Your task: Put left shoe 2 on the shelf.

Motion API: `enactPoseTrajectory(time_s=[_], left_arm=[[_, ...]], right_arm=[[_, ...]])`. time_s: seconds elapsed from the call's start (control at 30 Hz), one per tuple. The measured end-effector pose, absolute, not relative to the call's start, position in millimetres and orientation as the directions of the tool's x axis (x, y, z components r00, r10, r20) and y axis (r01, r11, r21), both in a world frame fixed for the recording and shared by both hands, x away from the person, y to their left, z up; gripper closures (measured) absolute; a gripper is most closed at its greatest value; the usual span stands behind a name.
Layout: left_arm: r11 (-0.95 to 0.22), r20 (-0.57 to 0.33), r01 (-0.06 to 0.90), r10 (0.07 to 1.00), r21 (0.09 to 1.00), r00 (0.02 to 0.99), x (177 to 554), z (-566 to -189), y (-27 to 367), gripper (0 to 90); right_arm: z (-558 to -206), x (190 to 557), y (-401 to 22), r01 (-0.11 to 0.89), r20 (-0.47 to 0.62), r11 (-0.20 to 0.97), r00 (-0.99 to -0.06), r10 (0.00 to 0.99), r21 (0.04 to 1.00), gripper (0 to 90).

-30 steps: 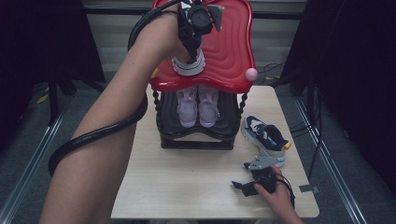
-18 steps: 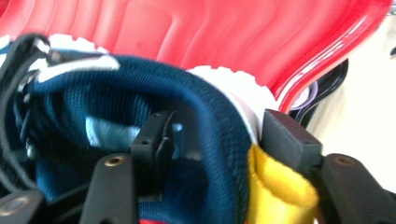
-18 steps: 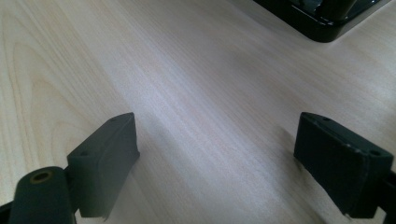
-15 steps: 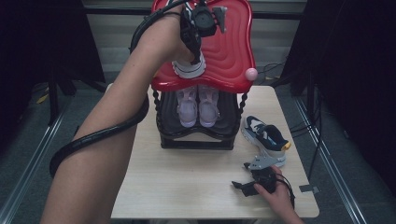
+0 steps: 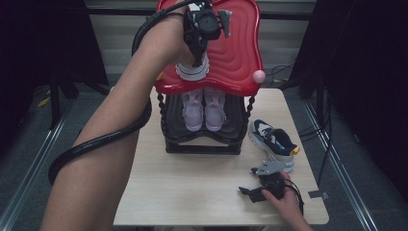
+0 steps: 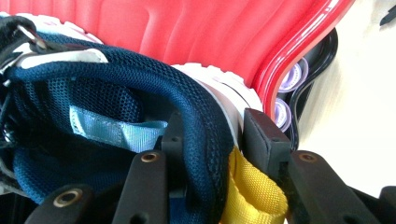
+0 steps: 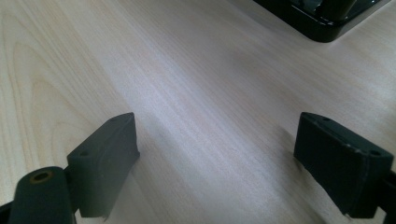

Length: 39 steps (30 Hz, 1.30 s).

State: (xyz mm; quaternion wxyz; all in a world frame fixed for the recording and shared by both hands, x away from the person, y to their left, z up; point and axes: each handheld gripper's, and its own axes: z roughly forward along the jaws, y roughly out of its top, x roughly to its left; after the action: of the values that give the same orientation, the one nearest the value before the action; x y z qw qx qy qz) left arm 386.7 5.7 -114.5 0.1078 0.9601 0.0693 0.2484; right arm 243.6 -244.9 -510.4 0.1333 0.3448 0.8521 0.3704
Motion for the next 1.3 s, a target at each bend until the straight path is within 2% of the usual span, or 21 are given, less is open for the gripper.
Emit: enactPoseTrajectory(time_s=[0.23, 0.5, 0.7, 0.87, 1.3], left_arm=[[-0.966, 0.462, 0.096, 0.201, 0.24, 0.864, 386.3, -112.7, 7.3, 61.0], [-0.944, 0.457, 0.158, 0.282, 0.289, 0.843, 388.9, -111.0, 10.1, 46.6], [-0.91, 0.403, 0.235, 0.368, 0.343, 0.838, 389.9, -107.7, 15.5, 41.3], [-0.898, 0.383, 0.264, 0.395, 0.351, 0.835, 388.5, -104.0, 19.1, 36.0], [-0.847, 0.301, 0.358, 0.486, 0.393, 0.82, 382.8, -92.9, 24.7, 32.7]], right_arm=[[-510.4, 243.5, -244.9, 0.489, 0.028, 0.488, -0.727, 0.686, 0.723, 12.8], [-510.4, 243.6, -244.9, 0.489, 0.028, 0.488, -0.727, 0.686, 0.723, 12.8], [-510.5, 243.7, -244.9, 0.488, 0.028, 0.488, -0.727, 0.686, 0.724, 12.8], [-510.5, 243.7, -244.9, 0.488, 0.028, 0.488, -0.728, 0.685, 0.724, 12.8], [-510.4, 243.5, -244.9, 0.489, 0.029, 0.487, -0.727, 0.686, 0.723, 12.8]])
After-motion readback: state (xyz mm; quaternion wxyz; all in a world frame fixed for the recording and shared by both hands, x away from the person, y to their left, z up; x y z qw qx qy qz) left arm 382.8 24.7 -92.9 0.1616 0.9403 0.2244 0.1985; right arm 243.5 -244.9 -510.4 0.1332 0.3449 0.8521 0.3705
